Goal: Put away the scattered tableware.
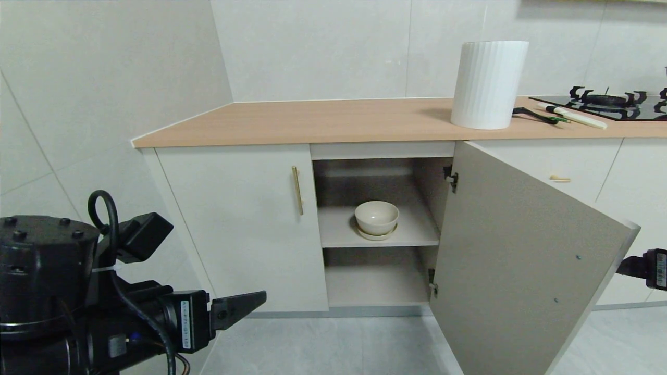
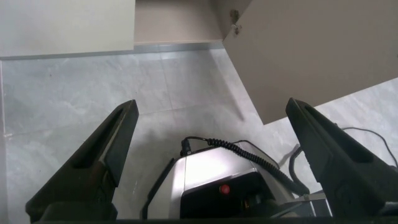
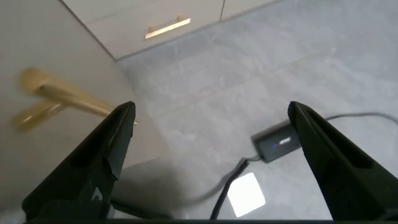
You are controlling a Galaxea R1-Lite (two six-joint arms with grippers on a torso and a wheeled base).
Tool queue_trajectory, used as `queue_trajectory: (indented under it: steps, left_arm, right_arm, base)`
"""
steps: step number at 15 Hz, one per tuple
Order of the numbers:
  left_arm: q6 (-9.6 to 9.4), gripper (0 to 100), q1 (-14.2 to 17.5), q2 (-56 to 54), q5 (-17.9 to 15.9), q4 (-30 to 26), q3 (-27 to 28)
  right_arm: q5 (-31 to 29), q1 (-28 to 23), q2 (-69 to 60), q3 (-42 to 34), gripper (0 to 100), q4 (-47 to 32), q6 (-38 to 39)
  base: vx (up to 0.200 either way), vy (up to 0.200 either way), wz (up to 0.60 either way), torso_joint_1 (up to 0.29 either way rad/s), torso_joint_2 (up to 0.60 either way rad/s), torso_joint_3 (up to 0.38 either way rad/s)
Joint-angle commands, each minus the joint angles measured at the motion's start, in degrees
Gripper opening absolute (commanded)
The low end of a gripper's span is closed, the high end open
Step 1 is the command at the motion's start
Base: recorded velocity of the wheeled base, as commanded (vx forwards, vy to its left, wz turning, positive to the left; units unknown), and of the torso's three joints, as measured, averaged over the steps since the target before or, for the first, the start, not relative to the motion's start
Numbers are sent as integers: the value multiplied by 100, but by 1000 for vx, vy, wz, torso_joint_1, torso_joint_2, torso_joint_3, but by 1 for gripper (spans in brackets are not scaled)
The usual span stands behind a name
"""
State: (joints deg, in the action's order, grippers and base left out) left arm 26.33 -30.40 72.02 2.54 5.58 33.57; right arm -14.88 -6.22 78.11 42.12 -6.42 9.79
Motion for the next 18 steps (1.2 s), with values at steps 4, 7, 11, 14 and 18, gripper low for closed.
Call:
queue_trajectory:
  steps: [4, 7, 11, 14, 18]
  left_arm:
    - [4, 100, -1, 22, 1, 4, 0]
    - [4, 100, -1, 31, 1, -5, 0]
    - [4, 100, -1, 22, 1, 4, 0]
    - [4, 100, -1, 31, 1, 4, 9]
    - [12, 100, -1, 22, 1, 4, 27]
  right_arm:
    - [223, 86, 486, -72, 100, 115, 190]
    - [293, 349, 469, -125, 100, 115, 331]
    - [302, 754, 478, -134, 100, 115, 673]
    - [302, 1175, 486, -125, 100, 115, 884]
    - [302, 2142, 820, -63, 100, 282, 972]
  base:
    - [0, 0, 0, 0, 0, 0]
    - [0, 0, 0, 0, 0, 0]
    - [0, 0, 0, 0, 0, 0]
    - [0, 0, 0, 0, 0, 0]
    - [0, 0, 0, 0, 0, 0]
